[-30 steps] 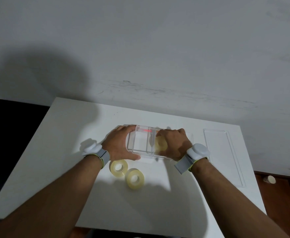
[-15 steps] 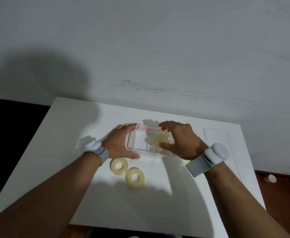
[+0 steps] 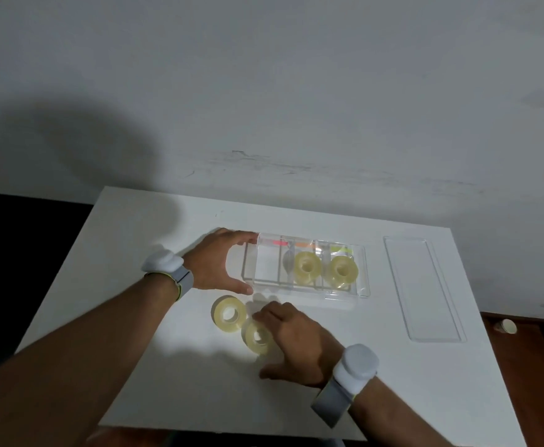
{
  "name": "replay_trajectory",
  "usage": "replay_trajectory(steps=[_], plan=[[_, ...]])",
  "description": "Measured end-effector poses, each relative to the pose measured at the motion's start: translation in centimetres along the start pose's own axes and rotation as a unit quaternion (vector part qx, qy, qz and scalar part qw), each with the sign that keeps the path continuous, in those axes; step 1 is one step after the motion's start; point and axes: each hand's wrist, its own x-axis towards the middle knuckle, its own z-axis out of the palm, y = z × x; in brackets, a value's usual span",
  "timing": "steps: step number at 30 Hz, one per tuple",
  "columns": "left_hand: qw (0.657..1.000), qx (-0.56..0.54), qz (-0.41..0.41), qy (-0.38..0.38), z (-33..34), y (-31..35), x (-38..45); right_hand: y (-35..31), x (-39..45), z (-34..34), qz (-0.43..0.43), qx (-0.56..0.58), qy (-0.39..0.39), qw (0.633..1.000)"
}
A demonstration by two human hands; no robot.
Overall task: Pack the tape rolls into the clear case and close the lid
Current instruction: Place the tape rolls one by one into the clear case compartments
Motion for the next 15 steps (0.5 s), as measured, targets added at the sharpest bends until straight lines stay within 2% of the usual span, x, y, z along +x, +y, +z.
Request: replay_trajectory(steps=[10,15], plan=[[0.997,0.074,0.020,0.030,1.1,-0.6,0.5,0.3,0.0,1.2,0.015,0.051,0.033,0.998],[0.996,0.083,0.021,0.032,1.1,-0.5,0.5,1.4,-0.4,-1.6,-0.005,0.093,0.058,0.994]])
